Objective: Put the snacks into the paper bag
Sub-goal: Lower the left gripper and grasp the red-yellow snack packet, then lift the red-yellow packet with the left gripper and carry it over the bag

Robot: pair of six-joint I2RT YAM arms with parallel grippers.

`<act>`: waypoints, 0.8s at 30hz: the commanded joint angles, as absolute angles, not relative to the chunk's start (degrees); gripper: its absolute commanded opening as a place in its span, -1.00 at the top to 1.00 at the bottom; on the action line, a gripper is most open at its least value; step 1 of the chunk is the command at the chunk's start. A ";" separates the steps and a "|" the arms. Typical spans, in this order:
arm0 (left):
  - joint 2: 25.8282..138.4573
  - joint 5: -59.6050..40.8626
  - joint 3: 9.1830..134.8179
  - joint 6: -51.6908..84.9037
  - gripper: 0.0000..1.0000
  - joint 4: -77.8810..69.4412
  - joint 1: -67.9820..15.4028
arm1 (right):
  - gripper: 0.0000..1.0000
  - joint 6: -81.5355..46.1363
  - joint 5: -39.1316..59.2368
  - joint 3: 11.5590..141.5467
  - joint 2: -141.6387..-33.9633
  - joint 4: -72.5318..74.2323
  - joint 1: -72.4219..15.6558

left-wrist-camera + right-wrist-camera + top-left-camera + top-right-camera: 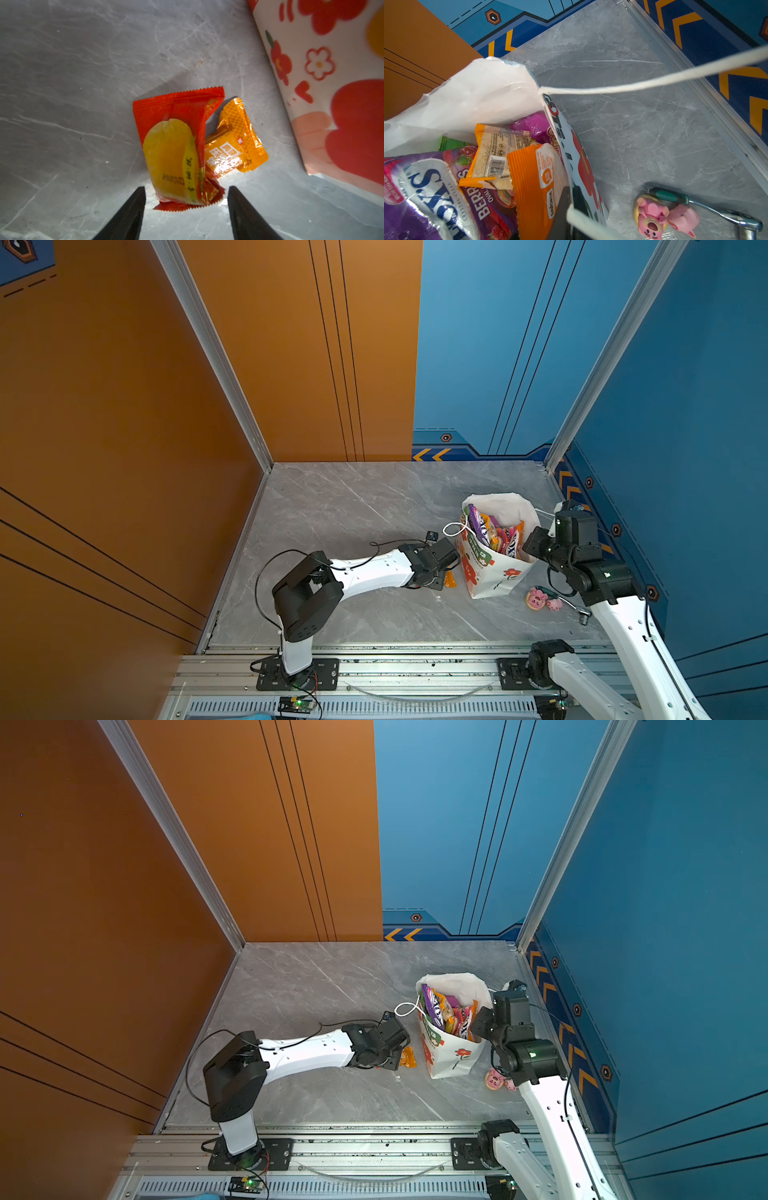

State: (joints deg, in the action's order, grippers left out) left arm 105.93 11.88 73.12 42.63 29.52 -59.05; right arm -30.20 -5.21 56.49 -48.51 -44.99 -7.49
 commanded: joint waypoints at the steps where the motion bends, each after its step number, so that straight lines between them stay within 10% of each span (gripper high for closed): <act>1: 106.76 10.28 74.66 43.44 -0.18 29.32 -59.15 | 0.90 -29.53 -5.84 55.46 -47.83 -47.99 -7.03; 12: 107.33 7.09 72.10 45.75 0.59 26.29 -57.41 | 0.90 -30.06 -4.41 55.68 -48.53 -47.46 -7.03; 24: 100.65 9.55 66.21 46.93 0.90 21.24 -56.86 | 0.89 -30.54 -3.77 55.69 -48.72 -47.09 -7.12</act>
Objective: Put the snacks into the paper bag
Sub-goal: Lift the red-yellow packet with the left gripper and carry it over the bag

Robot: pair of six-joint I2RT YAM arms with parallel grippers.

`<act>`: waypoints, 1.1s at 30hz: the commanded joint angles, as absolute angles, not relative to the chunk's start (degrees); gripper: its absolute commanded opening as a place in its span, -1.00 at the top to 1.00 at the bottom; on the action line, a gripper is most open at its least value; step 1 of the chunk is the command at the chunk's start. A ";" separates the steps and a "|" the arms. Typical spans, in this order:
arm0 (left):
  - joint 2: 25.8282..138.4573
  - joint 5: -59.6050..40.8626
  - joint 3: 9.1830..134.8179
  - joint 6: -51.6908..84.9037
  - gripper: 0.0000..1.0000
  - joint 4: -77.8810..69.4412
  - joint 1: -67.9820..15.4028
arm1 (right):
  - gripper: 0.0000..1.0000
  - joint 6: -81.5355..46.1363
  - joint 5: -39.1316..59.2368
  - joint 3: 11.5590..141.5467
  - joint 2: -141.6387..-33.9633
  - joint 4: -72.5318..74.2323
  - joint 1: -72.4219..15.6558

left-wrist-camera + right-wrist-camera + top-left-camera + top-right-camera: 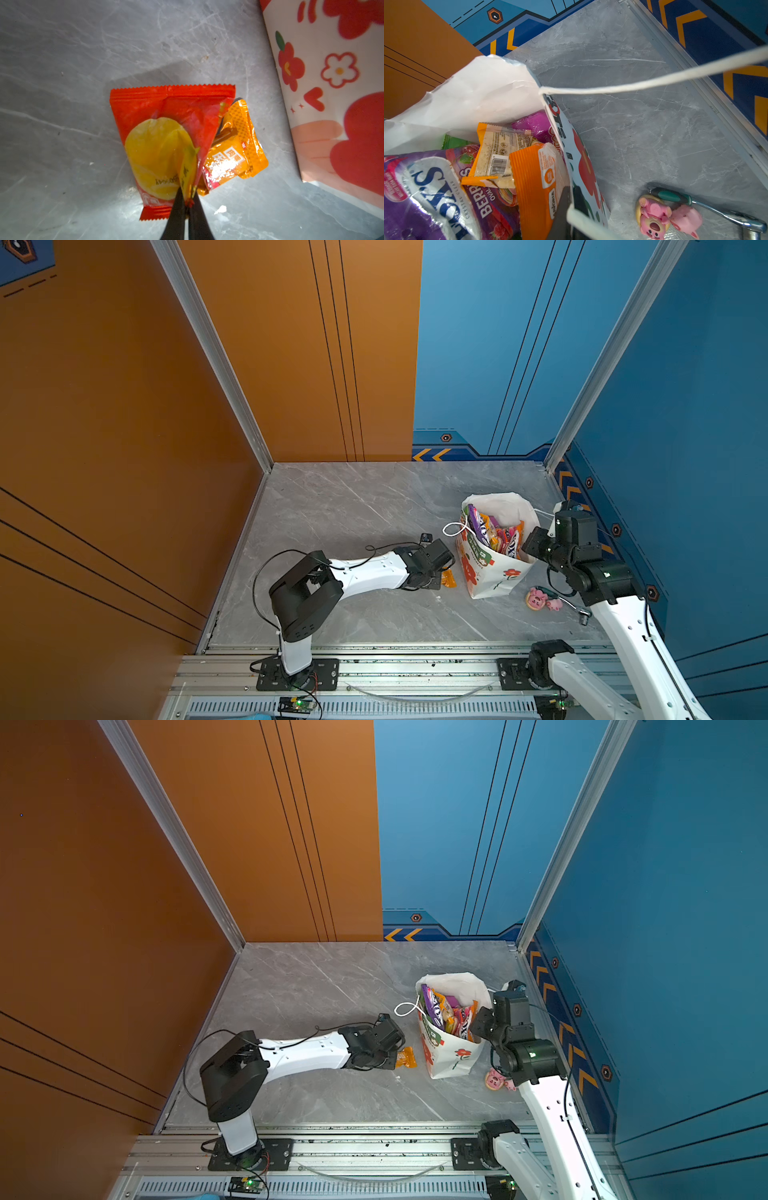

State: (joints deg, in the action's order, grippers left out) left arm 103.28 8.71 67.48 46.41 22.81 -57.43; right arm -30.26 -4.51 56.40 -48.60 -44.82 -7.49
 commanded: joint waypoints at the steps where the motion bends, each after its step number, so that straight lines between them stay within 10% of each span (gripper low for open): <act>1: 100.17 9.77 65.86 47.01 0.91 21.02 -56.84 | 0.90 -30.50 -3.78 55.56 -48.70 -47.06 -7.12; 33: 70.85 33.99 62.16 30.89 1.00 24.01 -60.96 | 0.89 -31.11 -3.54 55.42 -47.94 -46.74 -7.38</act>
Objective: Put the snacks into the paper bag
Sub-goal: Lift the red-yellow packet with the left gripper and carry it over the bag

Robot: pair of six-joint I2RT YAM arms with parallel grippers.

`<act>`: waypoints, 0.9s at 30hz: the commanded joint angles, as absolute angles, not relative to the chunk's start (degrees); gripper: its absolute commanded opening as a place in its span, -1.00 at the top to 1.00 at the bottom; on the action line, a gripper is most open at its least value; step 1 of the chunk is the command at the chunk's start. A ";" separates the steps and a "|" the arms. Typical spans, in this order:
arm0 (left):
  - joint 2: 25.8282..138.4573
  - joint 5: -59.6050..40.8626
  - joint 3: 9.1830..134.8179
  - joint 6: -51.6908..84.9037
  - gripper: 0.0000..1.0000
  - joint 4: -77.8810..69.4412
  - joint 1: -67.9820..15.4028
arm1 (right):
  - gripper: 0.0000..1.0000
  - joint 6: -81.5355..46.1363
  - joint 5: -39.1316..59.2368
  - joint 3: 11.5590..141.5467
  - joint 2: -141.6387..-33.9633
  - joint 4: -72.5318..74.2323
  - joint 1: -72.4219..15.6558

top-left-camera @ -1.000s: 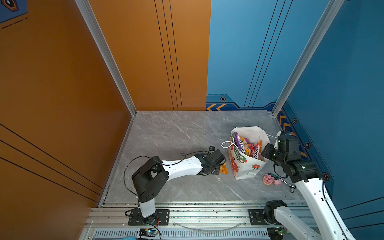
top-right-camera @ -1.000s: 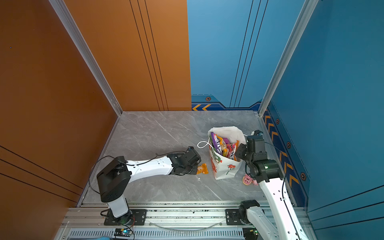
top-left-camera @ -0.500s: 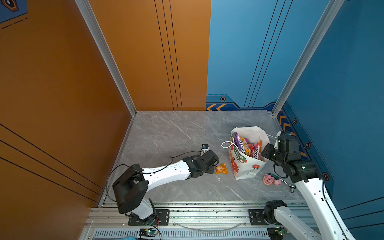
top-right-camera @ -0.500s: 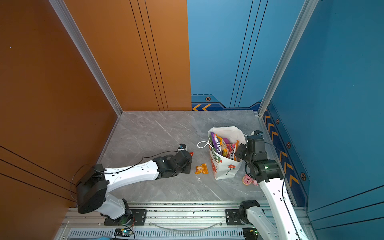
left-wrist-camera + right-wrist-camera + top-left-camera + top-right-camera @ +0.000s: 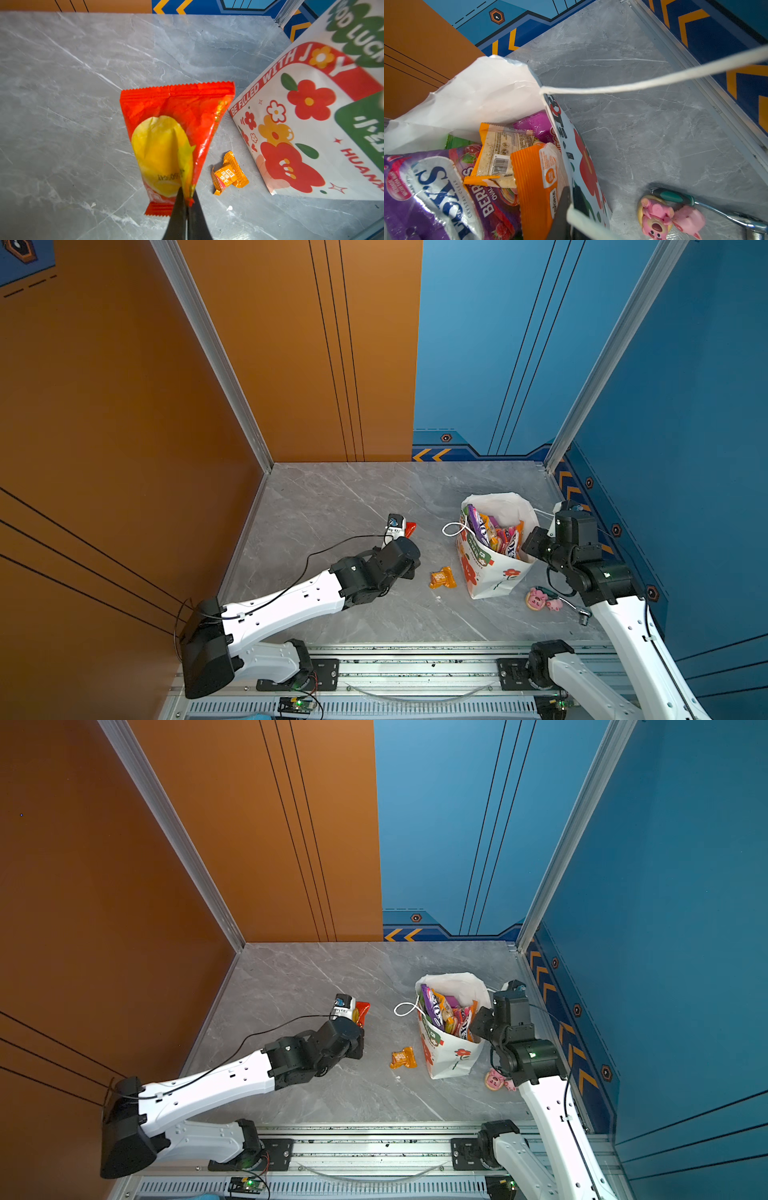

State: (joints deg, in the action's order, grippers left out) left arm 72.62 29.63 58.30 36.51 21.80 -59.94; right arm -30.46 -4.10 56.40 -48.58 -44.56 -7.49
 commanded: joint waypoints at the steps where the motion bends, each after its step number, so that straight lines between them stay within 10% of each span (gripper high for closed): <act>1: 70.63 34.29 62.85 29.95 1.00 24.19 -61.08 | 0.89 -31.11 -3.59 55.41 -47.87 -46.79 -7.38; 27: 94.03 20.48 104.38 12.85 1.00 32.11 -65.97 | 0.89 -31.20 -3.01 56.01 -47.55 -46.72 -7.65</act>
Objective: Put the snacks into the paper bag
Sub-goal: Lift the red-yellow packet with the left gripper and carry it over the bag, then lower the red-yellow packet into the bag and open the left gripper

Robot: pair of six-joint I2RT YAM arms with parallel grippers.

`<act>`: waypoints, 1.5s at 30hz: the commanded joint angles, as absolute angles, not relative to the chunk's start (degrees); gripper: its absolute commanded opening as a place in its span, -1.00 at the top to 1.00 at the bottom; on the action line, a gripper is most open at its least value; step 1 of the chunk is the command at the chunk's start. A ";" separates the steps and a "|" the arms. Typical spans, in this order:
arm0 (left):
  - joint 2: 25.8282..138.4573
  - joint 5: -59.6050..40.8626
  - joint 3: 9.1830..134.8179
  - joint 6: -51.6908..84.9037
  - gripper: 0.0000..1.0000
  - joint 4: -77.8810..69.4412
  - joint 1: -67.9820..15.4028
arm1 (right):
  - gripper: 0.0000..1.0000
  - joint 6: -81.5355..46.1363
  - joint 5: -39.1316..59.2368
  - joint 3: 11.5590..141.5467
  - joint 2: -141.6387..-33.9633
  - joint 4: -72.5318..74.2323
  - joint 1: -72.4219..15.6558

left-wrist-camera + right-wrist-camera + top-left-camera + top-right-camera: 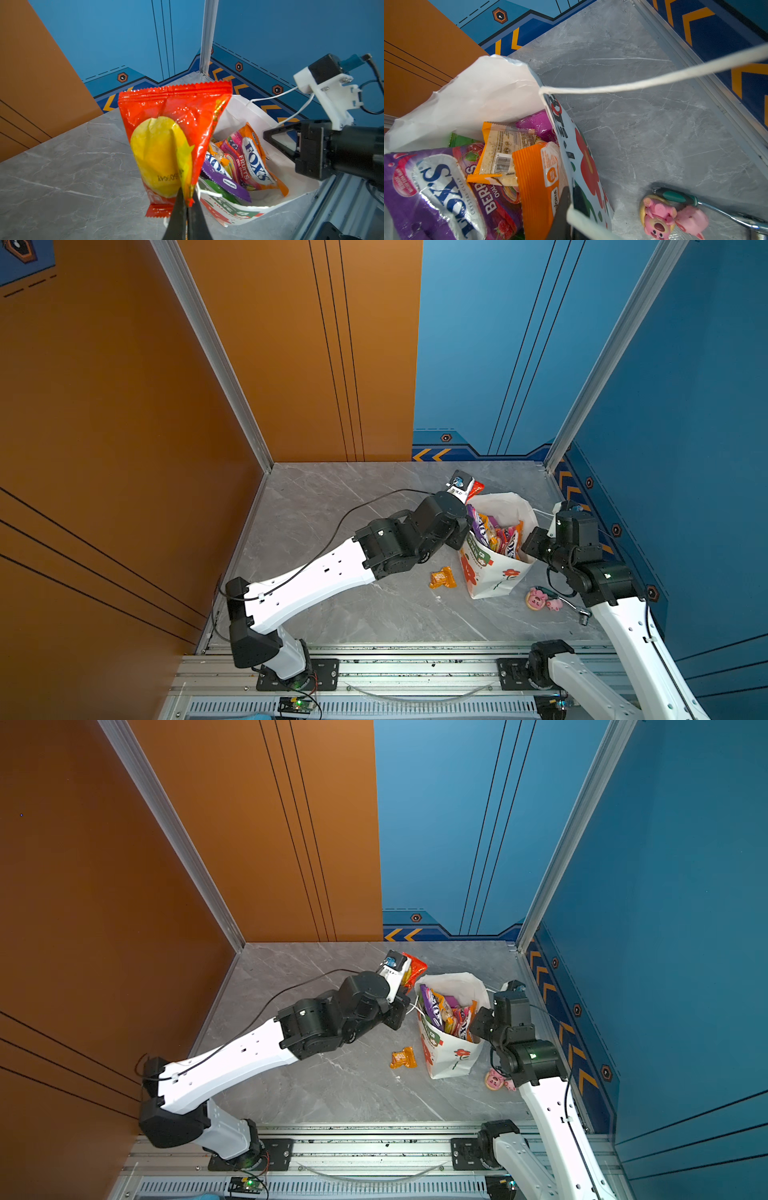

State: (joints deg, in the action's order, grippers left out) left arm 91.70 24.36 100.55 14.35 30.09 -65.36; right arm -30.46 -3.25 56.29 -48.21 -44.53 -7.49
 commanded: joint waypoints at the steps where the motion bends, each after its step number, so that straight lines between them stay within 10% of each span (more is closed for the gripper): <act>1: 95.60 19.45 106.09 12.92 1.00 32.51 -66.05 | 0.89 -31.20 -3.04 56.03 -47.46 -46.66 -7.65; 37: 128.40 10.11 141.91 27.66 1.00 51.11 -62.45 | 0.89 -31.11 -2.99 54.47 -46.65 -46.21 -7.65; 45: 126.46 10.11 140.77 27.42 0.63 50.98 -62.64 | 0.89 -31.11 -2.99 54.40 -46.78 -45.94 -7.65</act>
State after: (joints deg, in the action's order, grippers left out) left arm 128.09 10.61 139.98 27.35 49.74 -62.67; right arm -30.46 -3.20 55.64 -47.22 -44.36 -7.49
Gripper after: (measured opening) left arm 0.173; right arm 0.057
